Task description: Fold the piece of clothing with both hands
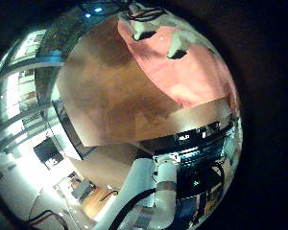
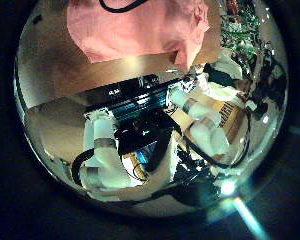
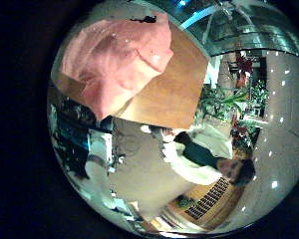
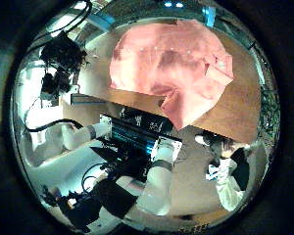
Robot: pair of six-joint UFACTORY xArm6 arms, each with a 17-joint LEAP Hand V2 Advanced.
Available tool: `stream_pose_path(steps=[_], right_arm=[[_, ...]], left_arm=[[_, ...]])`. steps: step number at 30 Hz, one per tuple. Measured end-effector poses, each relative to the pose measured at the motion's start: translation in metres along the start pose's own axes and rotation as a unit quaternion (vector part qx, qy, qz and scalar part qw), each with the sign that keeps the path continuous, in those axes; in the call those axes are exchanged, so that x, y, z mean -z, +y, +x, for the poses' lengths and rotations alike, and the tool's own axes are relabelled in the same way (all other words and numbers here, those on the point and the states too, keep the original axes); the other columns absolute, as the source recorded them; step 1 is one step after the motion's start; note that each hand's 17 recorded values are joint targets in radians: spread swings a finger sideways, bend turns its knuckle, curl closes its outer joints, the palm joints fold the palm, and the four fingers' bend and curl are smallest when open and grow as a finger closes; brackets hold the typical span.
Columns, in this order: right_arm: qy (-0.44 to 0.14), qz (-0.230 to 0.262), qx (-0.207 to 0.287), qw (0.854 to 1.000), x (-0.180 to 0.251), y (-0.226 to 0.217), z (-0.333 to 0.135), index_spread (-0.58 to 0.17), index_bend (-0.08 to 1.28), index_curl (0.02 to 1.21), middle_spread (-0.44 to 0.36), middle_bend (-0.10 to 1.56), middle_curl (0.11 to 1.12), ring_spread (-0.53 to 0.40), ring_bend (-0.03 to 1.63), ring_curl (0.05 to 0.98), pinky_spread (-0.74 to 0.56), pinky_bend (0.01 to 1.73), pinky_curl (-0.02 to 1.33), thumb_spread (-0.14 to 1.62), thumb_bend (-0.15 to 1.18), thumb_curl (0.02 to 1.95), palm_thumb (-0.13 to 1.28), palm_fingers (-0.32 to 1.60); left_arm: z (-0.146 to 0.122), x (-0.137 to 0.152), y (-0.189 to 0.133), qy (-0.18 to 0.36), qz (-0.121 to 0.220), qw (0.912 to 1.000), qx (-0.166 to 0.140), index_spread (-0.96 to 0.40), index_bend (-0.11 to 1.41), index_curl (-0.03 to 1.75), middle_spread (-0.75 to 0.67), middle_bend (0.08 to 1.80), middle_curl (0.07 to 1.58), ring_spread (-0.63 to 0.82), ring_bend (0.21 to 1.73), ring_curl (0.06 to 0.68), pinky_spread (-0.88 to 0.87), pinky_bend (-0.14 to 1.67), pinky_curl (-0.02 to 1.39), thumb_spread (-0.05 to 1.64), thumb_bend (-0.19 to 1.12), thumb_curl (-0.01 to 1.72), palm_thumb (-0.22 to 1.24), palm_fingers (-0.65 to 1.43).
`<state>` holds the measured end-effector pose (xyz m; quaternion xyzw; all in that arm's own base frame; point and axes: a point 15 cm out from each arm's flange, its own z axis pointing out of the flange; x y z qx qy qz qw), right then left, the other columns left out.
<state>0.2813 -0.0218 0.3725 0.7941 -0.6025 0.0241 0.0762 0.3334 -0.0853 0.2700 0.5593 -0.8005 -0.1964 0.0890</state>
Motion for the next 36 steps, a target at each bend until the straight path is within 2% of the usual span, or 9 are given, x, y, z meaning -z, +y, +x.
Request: stream_pose_path(steps=[6,10,13,17,24,27,30,34,36], right_arm=[[-0.018,-0.01,-0.018,1.0,-0.006,0.005,0.002,-0.37,0.15,0.27,-0.017,0.29,0.35,0.078,0.72,0.196,0.38,0.71,0.16,1.01,-0.02,0.27,0.03,0.22],[-0.02,-0.012,-0.033,0.999,-0.007,0.006,0.011,-0.372,0.15,0.27,-0.017,0.3,0.36,0.076,0.73,0.198,0.38,0.71,0.16,1.02,-0.02,0.27,0.04,0.22],[-0.02,-0.014,-0.035,0.999,-0.008,0.006,0.012,-0.373,0.15,0.27,-0.018,0.3,0.36,0.071,0.74,0.201,0.38,0.71,0.16,1.02,-0.02,0.27,0.05,0.23],[-0.02,-0.013,-0.035,0.999,-0.008,0.005,0.012,-0.374,0.16,0.27,-0.018,0.31,0.36,0.073,0.74,0.199,0.39,0.72,0.16,1.02,-0.02,0.27,0.05,0.22],[-0.022,-0.019,-0.036,0.999,-0.011,0.003,0.013,-0.375,0.16,0.27,-0.018,0.31,0.36,0.063,0.74,0.198,0.38,0.71,0.16,1.02,-0.03,0.27,0.05,0.22],[-0.022,-0.02,-0.035,0.999,-0.011,0.003,0.012,-0.374,0.16,0.27,-0.018,0.31,0.36,0.064,0.75,0.199,0.39,0.72,0.16,1.02,-0.03,0.27,0.05,0.23],[-0.022,-0.02,-0.034,0.999,-0.01,0.003,0.013,-0.374,0.16,0.27,-0.023,0.31,0.36,0.067,0.73,0.197,0.39,0.72,0.16,1.02,-0.03,0.27,0.05,0.22],[-0.021,-0.017,-0.035,0.999,-0.009,0.003,0.013,-0.374,0.16,0.27,-0.026,0.32,0.36,0.066,0.74,0.195,0.39,0.72,0.16,1.02,-0.03,0.27,0.05,0.23],[-0.021,-0.016,-0.035,0.999,-0.008,0.004,0.013,-0.374,0.16,0.27,-0.026,0.32,0.36,0.066,0.74,0.195,0.39,0.72,0.16,1.02,-0.03,0.27,0.05,0.22]], left_arm=[[0.006,-0.03,-0.028,-0.015,0.007,0.9991,-0.04,0.03,0.13,0.29,0.3,0.19,0.33,0.45,0.7,0.217,0.47,0.43,0.36,1.04,-0.03,0.26,0.07,0.03],[0.005,-0.067,-0.039,-0.024,-0.001,0.9979,-0.059,0.03,0.12,0.26,0.33,0.19,0.33,0.45,0.72,0.222,0.47,0.46,0.36,0.99,-0.03,0.28,0.08,-0.02],[0.0,-0.089,-0.049,-0.041,0.009,0.9968,-0.068,0.03,0.11,0.25,0.33,0.2,0.33,0.46,0.73,0.224,0.47,0.48,0.36,0.96,-0.03,0.28,0.08,-0.03],[-0.006,-0.113,-0.054,-0.054,0.018,0.9958,-0.071,0.03,0.12,0.23,0.34,0.19,0.34,0.46,0.73,0.224,0.47,0.49,0.36,0.94,-0.03,0.29,0.09,-0.04],[-0.007,-0.129,-0.063,-0.053,0.027,0.996,-0.066,0.04,0.14,0.22,0.35,0.2,0.34,0.46,0.71,0.22,0.46,0.48,0.35,0.92,-0.03,0.3,0.1,-0.03],[-0.007,-0.133,-0.065,-0.054,0.021,0.9963,-0.064,0.06,0.18,0.24,0.29,0.25,0.36,0.45,0.7,0.212,0.46,0.44,0.33,0.93,-0.02,0.3,0.12,0.05],[-0.006,-0.132,-0.066,-0.054,0.02,0.9965,-0.06,0.05,0.2,0.27,0.16,0.36,0.39,0.36,0.67,0.197,0.42,0.35,0.3,0.97,0.0,0.32,0.22,0.2],[-0.008,-0.128,-0.066,-0.06,0.014,0.9966,-0.054,-0.02,0.26,0.32,0.0,0.57,0.48,0.11,0.7,0.205,0.28,0.24,0.28,1.02,0.02,0.33,0.36,0.42],[-0.011,-0.125,-0.066,-0.069,0.01,0.9963,-0.051,-0.09,0.27,0.34,-0.09,0.7,0.53,-0.07,0.82,0.228,0.11,0.28,0.27,1.04,0.03,0.34,0.43,0.72]])
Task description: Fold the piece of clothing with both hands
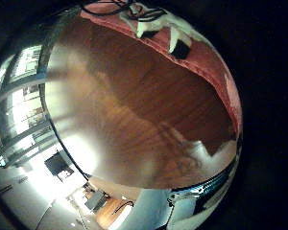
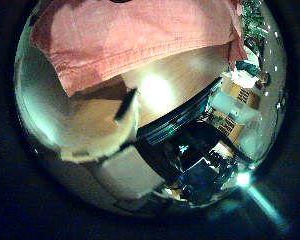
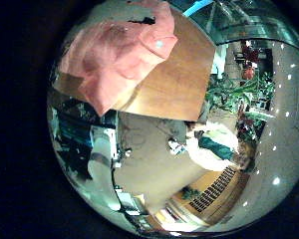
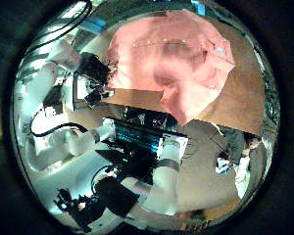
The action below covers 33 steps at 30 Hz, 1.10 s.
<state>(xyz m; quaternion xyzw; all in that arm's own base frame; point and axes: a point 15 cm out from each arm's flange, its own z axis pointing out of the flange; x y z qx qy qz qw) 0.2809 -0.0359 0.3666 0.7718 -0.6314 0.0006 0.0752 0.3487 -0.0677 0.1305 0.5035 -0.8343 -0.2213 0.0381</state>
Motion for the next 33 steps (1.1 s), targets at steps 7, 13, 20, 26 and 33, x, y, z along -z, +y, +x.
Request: stream_pose_path(steps=[7,13,20,26,33], right_arm=[[-0.001,-0.006,0.0,1.0,0.001,0.005,-0.001,-0.375,0.16,0.27,-0.027,0.32,0.36,0.059,0.74,0.196,0.39,0.72,0.16,1.02,-0.03,0.27,0.05,0.23],[0.002,-0.012,0.0,1.0,-0.002,0.008,0.0,-0.379,0.17,0.28,-0.039,0.34,0.36,0.046,0.75,0.195,0.38,0.7,0.15,1.03,-0.02,0.27,0.06,0.28],[0.0,-0.036,0.006,0.999,-0.018,0.01,0.0,-0.364,0.17,0.28,-0.193,0.41,0.38,-0.117,0.91,0.239,0.16,0.74,0.13,1.07,0.0,0.29,0.23,0.48],[-0.01,-0.084,0.018,0.996,-0.073,0.016,-0.01,-0.354,0.19,0.31,-0.271,0.4,0.39,-0.198,0.91,0.252,0.05,0.77,0.12,1.09,-0.01,0.3,0.33,0.43],[-0.01,-0.108,0.03,0.994,-0.139,0.005,-0.016,-0.332,0.17,0.32,-0.155,0.36,0.39,-0.149,0.8,0.226,0.1,0.79,0.11,1.09,-0.03,0.29,0.34,0.25]], left_arm=[[-0.007,0.012,0.003,-0.008,-0.006,0.9999,0.006,-0.32,0.4,0.47,-0.32,0.85,0.71,-0.41,1.13,0.393,-0.4,0.64,0.41,1.12,0.05,0.37,0.62,1.12],[-0.012,0.031,0.006,-0.007,-0.014,0.9999,0.004,-0.47,0.53,0.6,-0.44,0.9,0.82,-0.46,1.24,0.462,-0.58,0.9,0.53,1.14,0.05,0.42,0.72,1.12],[-0.009,0.068,0.001,-0.006,-0.01,0.9999,-0.005,-0.59,0.58,0.76,-0.5,0.95,0.9,-0.47,1.31,0.501,-0.64,1.02,0.6,1.13,0.0,0.48,0.74,1.06],[-0.009,0.083,-0.003,-0.003,-0.014,0.9999,-0.01,-0.64,0.56,0.89,-0.53,0.97,0.95,-0.46,1.34,0.517,-0.66,1.05,0.63,1.14,-0.01,0.51,0.75,1.02],[-0.014,0.084,-0.003,0.0,-0.014,0.9999,-0.007,-0.68,0.5,1.03,-0.55,0.97,0.99,-0.46,1.36,0.524,-0.66,1.06,0.65,1.14,-0.01,0.53,0.74,0.99]])
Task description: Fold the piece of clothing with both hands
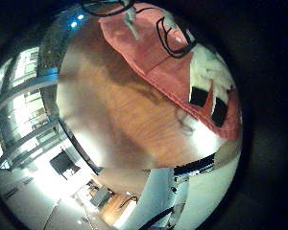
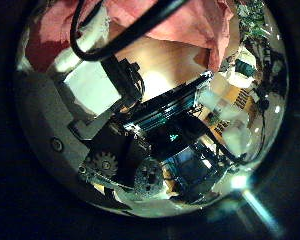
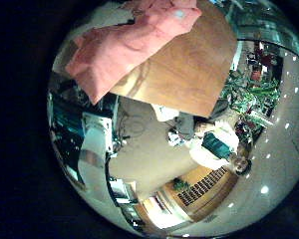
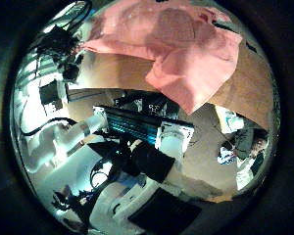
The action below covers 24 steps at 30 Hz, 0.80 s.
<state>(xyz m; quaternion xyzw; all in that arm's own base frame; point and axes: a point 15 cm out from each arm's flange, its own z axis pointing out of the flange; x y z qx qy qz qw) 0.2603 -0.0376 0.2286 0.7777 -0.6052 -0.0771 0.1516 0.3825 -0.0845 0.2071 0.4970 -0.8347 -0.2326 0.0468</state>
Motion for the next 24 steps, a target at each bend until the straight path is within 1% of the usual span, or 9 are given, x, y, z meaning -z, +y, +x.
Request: stream_pose_path(steps=[4,7,10,12,14,20,21,22,24], right_arm=[[0.015,-0.019,0.0,1.0,-0.022,-0.012,0.009,-0.321,0.16,0.32,-0.124,0.35,0.38,-0.101,0.77,0.218,0.14,0.78,0.11,1.06,-0.03,0.29,0.34,0.21],[0.02,-0.046,-0.008,0.999,-0.037,-0.014,0.011,-0.309,0.14,0.3,-0.092,0.35,0.38,-0.058,0.77,0.222,0.19,0.78,0.11,1.04,-0.03,0.29,0.33,0.15],[0.042,-0.07,-0.017,0.997,-0.049,-0.014,0.019,-0.296,0.14,0.29,-0.065,0.34,0.38,-0.023,0.75,0.222,0.22,0.78,0.12,1.03,-0.03,0.29,0.31,0.11],[0.059,-0.072,-0.024,0.995,-0.053,-0.019,0.024,-0.293,0.14,0.28,-0.056,0.34,0.38,-0.01,0.75,0.223,0.24,0.77,0.12,1.02,-0.03,0.29,0.31,0.1],[0.068,-0.062,-0.025,0.995,-0.055,-0.027,0.025,-0.29,0.15,0.28,-0.051,0.34,0.38,-0.001,0.76,0.225,0.25,0.76,0.13,1.01,-0.03,0.29,0.31,0.11],[0.079,-0.042,-0.019,0.996,-0.057,-0.046,0.017,-0.274,0.17,0.28,-0.067,0.34,0.38,-0.05,0.8,0.238,0.22,0.73,0.13,1.0,-0.02,0.3,0.37,0.19],[0.079,-0.039,-0.017,0.996,-0.057,-0.048,0.016,-0.272,0.16,0.28,-0.079,0.35,0.38,-0.072,0.83,0.25,0.19,0.73,0.13,1.0,-0.01,0.3,0.38,0.24],[0.079,-0.037,-0.016,0.996,-0.058,-0.05,0.016,-0.272,0.16,0.28,-0.083,0.35,0.38,-0.084,0.83,0.245,0.18,0.74,0.12,1.0,-0.02,0.3,0.39,0.25],[0.079,-0.034,-0.015,0.996,-0.06,-0.054,0.015,-0.276,0.16,0.28,-0.109,0.38,0.39,-0.132,0.87,0.261,0.1,0.76,0.12,1.01,-0.01,0.31,0.43,0.33]], left_arm=[[-0.003,0.0,0.001,0.002,-0.002,1.0,-0.001,-0.7,0.47,1.09,-0.56,0.97,1.01,-0.45,1.36,0.524,-0.67,1.07,0.65,1.14,-0.01,0.54,0.74,0.99],[-0.007,0.0,0.002,0.004,-0.001,1.0,0.0,-0.71,0.44,1.14,-0.57,0.96,1.01,-0.45,1.36,0.524,-0.66,1.07,0.66,1.14,-0.01,0.54,0.74,0.99],[-0.009,0.0,0.003,0.005,-0.003,1.0,0.0,-0.71,0.42,1.18,-0.57,0.96,1.02,-0.46,1.36,0.523,-0.66,1.07,0.66,1.14,-0.01,0.55,0.73,0.98],[-0.011,-0.001,0.003,0.008,-0.004,1.0,-0.002,-0.72,0.4,1.2,-0.57,0.95,1.03,-0.46,1.36,0.522,-0.66,1.07,0.66,1.15,-0.01,0.55,0.73,0.98],[-0.01,-0.003,0.003,0.011,-0.007,0.9999,-0.003,-0.72,0.38,1.22,-0.57,0.95,1.03,-0.46,1.36,0.522,-0.66,1.07,0.66,1.15,-0.01,0.55,0.73,0.99],[-0.014,-0.001,0.004,0.014,-0.005,0.9999,-0.003,-0.73,0.33,1.28,-0.58,0.93,1.04,-0.46,1.35,0.519,-0.66,1.05,0.66,1.15,-0.01,0.56,0.73,1.0],[-0.015,-0.001,0.005,0.014,-0.005,0.9999,-0.003,-0.73,0.33,1.29,-0.58,0.93,1.04,-0.46,1.35,0.519,-0.66,1.05,0.66,1.15,-0.01,0.56,0.73,1.0],[-0.015,-0.001,0.005,0.014,-0.005,0.9999,-0.002,-0.73,0.32,1.3,-0.58,0.93,1.05,-0.46,1.35,0.519,-0.66,1.05,0.66,1.15,-0.01,0.56,0.73,1.0],[-0.015,0.0,0.005,0.013,-0.005,0.9999,-0.003,-0.73,0.31,1.31,-0.58,0.92,1.05,-0.46,1.35,0.518,-0.66,1.04,0.66,1.15,-0.01,0.56,0.73,1.0]])
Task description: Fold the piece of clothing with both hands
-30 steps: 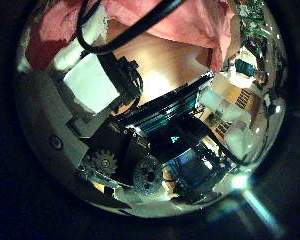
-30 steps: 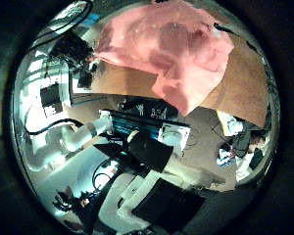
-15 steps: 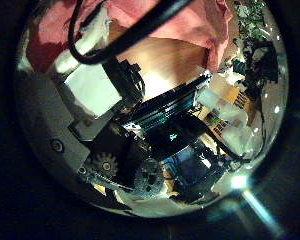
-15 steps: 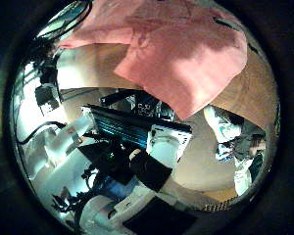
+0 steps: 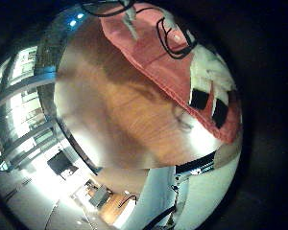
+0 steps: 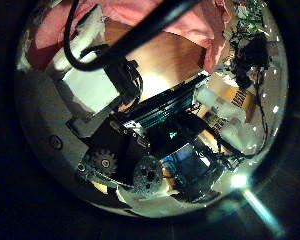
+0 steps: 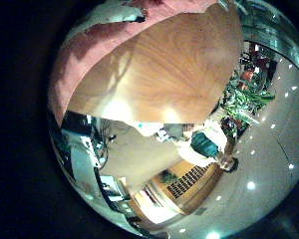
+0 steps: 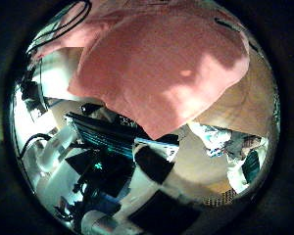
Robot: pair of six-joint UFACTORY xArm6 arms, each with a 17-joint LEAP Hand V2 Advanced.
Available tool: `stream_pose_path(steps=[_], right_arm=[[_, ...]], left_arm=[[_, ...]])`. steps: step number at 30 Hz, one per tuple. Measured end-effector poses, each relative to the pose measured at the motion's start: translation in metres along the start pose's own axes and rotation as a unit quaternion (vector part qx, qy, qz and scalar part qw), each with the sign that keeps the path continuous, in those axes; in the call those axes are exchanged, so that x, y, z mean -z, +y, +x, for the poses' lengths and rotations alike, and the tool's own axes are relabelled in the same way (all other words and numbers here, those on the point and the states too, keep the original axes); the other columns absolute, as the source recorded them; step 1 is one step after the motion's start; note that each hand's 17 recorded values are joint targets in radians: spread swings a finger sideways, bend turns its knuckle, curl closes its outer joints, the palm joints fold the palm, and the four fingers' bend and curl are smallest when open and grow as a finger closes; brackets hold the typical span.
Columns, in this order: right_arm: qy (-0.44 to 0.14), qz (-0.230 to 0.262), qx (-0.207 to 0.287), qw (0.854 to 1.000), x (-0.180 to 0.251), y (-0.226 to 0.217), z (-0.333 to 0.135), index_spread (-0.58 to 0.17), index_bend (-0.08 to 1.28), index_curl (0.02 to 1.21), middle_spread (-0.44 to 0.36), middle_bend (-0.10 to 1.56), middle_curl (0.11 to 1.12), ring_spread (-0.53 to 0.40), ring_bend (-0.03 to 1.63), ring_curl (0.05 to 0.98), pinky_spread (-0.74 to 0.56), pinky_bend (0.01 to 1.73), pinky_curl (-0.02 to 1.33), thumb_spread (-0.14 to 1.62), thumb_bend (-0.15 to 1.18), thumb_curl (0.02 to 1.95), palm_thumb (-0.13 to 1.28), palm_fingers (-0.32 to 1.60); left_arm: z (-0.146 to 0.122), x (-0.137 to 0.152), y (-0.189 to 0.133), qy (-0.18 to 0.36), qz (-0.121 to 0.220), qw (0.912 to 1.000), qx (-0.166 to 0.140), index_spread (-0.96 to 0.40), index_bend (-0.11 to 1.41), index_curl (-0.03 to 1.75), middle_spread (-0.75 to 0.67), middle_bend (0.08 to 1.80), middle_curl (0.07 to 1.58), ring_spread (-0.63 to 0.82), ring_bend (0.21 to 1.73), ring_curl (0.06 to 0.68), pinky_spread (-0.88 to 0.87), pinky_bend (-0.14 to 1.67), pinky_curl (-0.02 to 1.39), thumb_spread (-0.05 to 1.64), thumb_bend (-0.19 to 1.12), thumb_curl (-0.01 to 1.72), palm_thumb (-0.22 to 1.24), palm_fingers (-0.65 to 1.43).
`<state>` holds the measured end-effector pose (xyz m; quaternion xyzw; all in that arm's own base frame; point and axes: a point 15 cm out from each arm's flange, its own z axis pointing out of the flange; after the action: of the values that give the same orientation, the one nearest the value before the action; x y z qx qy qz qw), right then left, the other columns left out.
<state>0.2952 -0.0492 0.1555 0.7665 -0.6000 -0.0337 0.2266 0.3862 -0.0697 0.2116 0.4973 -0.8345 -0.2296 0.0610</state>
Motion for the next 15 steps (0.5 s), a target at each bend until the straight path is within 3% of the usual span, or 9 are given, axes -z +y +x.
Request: stream_pose_path(steps=[4,7,10,15], right_arm=[[0.0,0.005,0.002,1.0,-0.006,-0.005,-0.002,-0.298,0.12,0.25,-0.184,0.44,0.42,-0.25,1.03,0.306,-0.18,0.99,0.16,1.01,-0.01,0.32,0.51,0.62],[-0.001,-0.016,0.011,1.0,-0.026,0.007,-0.011,-0.347,0.17,0.26,-0.24,0.53,0.47,-0.306,1.11,0.357,-0.36,1.13,0.22,1.01,-0.01,0.34,0.57,0.83],[0.001,-0.016,0.01,1.0,-0.028,0.008,-0.012,-0.414,0.29,0.31,-0.286,0.63,0.54,-0.317,1.15,0.39,-0.4,1.16,0.25,1.0,0.0,0.36,0.67,1.08],[0.021,0.014,0.004,1.0,-0.019,-0.001,-0.002,-0.462,0.58,0.48,-0.309,0.85,0.67,-0.293,1.2,0.463,-0.35,1.26,0.33,0.99,0.02,0.41,0.82,1.23]], left_arm=[[0.0,0.0,0.003,0.0,-0.005,1.0,0.0,-0.73,0.29,1.34,-0.59,0.91,1.06,-0.46,1.34,0.517,-0.66,1.03,0.66,1.15,-0.01,0.56,0.73,1.01],[0.0,0.002,0.005,0.002,-0.005,1.0,-0.001,-0.73,0.27,1.36,-0.59,0.9,1.06,-0.46,1.33,0.516,-0.66,1.02,0.66,1.15,-0.01,0.56,0.73,1.02],[-0.002,0.006,0.006,0.001,-0.003,1.0,0.0,-0.72,0.26,1.38,-0.59,0.89,1.06,-0.46,1.33,0.516,-0.67,1.01,0.66,1.15,-0.01,0.57,0.73,1.02],[-0.003,0.011,0.006,0.001,0.001,1.0,0.0,-0.72,0.23,1.4,-0.6,0.88,1.07,-0.46,1.31,0.513,-0.67,1.0,0.67,1.15,-0.01,0.57,0.73,1.03]])
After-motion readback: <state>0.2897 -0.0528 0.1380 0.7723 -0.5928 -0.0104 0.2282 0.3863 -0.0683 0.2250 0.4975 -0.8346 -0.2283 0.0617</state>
